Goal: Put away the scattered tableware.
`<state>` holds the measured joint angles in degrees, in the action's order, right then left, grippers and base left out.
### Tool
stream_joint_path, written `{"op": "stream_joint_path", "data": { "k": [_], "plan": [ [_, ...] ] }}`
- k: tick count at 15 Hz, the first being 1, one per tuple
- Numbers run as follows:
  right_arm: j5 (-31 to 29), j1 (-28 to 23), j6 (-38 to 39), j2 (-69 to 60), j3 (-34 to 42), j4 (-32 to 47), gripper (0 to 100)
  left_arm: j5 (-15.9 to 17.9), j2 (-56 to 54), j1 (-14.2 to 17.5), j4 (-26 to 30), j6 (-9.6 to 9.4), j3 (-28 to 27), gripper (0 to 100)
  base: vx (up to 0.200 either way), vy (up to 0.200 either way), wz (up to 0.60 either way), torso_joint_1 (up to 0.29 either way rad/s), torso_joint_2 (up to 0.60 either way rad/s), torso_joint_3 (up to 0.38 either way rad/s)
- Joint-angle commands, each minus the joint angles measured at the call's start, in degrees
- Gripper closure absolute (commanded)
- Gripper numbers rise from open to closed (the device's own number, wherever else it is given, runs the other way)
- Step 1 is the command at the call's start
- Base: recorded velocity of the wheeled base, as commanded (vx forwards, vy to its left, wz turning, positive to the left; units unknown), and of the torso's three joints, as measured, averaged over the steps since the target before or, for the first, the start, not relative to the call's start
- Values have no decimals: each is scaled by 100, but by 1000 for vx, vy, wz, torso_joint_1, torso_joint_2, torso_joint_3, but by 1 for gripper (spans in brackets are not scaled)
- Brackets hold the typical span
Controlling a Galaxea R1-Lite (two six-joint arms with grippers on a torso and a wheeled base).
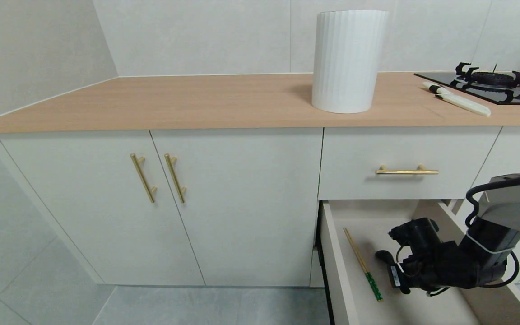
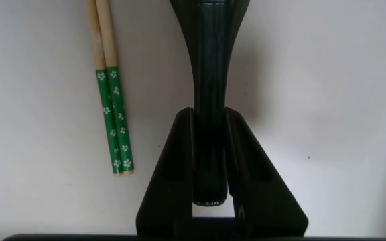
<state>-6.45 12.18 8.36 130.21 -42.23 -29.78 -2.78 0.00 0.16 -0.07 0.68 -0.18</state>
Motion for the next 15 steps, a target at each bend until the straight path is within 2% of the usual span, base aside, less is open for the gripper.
{"op": "stream_joint_path", "data": {
  "k": [1,9,10,15],
  "plan": [
    [-6,-5,-1,22,-5,-10,100,-3,0,2,-1,2,1,0,0,0,0,0,0,0],
    [-6,-5,-1,22,30,-160,100,-3,0,2,-1,2,1,0,0,0,0,0,0,0],
    [-6,-5,-1,22,30,-160,0,-3,0,2,-1,2,1,0,0,0,0,0,0,0],
    [-6,-5,7,-4,22,-168,0,-3,0,2,-1,2,1,0,0,0,0,0,0,0]
  ]
}}
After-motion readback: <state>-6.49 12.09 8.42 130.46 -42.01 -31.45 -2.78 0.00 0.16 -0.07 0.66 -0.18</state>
